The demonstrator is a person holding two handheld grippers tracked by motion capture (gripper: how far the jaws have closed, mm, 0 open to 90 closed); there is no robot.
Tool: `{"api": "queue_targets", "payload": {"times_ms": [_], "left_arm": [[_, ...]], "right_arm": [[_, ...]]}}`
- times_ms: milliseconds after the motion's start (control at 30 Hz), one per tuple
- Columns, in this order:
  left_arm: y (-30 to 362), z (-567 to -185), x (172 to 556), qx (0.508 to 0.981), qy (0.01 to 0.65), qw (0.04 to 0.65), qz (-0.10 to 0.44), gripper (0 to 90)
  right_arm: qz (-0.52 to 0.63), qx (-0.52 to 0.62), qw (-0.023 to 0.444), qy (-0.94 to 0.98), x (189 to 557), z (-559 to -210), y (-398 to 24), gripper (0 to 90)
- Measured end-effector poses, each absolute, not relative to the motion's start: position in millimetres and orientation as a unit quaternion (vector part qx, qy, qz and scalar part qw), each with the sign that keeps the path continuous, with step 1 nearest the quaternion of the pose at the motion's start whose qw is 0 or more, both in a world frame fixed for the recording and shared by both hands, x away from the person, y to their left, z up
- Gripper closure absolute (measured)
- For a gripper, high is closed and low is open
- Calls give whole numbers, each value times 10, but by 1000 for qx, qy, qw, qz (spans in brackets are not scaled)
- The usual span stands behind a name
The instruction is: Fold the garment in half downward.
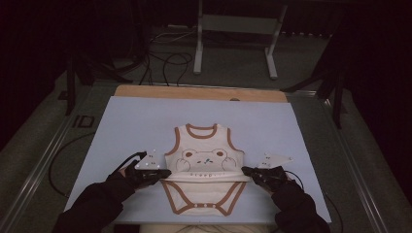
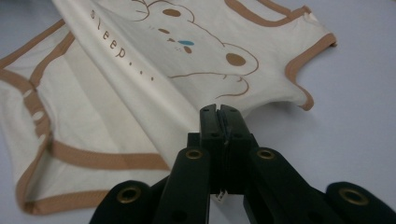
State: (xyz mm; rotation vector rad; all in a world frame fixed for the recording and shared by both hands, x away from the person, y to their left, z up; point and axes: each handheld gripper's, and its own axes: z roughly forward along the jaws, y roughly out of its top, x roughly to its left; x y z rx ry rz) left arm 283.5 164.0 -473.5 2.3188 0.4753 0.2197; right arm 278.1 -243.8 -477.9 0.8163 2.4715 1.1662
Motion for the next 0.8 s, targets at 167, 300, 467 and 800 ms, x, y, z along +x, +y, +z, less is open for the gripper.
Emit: {"api": "queue_targets", "payload": {"times_ms": [167, 300, 467, 800], "left_arm": [[1639, -4747, 2750, 907, 179, 372, 78, 900], [1632, -4799, 2686, 909, 177, 370, 69, 900], [1600, -4883, 2628, 915, 173, 359, 63, 900], [1582, -5011, 2540, 919, 176, 349, 49, 900]], "right_arm": [[404, 284, 141, 858, 2682, -4806, -2446, 895], [404, 288, 132, 858, 2601, -4865, -2459, 895], [394, 289, 127, 863, 2529, -4943, -2463, 895], [376, 292, 119, 871, 2471, -5082, -2473, 895]]}}
